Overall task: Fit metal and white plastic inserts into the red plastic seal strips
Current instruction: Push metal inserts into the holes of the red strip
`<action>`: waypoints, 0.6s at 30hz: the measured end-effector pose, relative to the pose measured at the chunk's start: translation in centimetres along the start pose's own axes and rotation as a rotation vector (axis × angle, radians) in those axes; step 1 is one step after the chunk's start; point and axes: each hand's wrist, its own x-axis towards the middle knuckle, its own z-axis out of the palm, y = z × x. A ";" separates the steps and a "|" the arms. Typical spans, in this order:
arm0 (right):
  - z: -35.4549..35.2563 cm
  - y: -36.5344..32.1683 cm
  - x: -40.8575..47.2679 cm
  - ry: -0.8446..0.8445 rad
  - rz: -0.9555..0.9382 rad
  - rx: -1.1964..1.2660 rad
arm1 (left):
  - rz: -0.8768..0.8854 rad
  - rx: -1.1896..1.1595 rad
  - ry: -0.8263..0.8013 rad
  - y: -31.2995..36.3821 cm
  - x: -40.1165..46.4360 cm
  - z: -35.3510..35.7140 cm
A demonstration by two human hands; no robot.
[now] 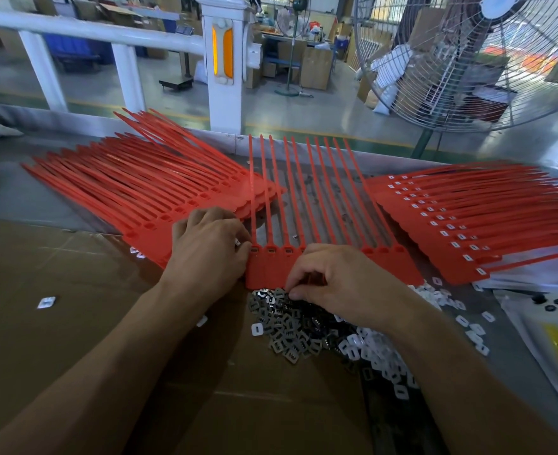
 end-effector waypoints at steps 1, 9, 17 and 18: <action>0.0 -0.1 0.0 -0.004 -0.002 -0.007 | -0.001 -0.002 0.000 0.0 0.0 0.0; 0.0 -0.3 0.1 -0.019 -0.030 -0.072 | -0.013 0.005 0.008 0.1 0.1 0.2; 0.0 -0.2 0.0 -0.022 0.002 -0.035 | -0.017 0.003 -0.002 0.1 0.1 0.0; 0.0 -0.2 0.0 -0.021 0.003 -0.030 | -0.017 -0.001 0.000 0.1 0.1 0.0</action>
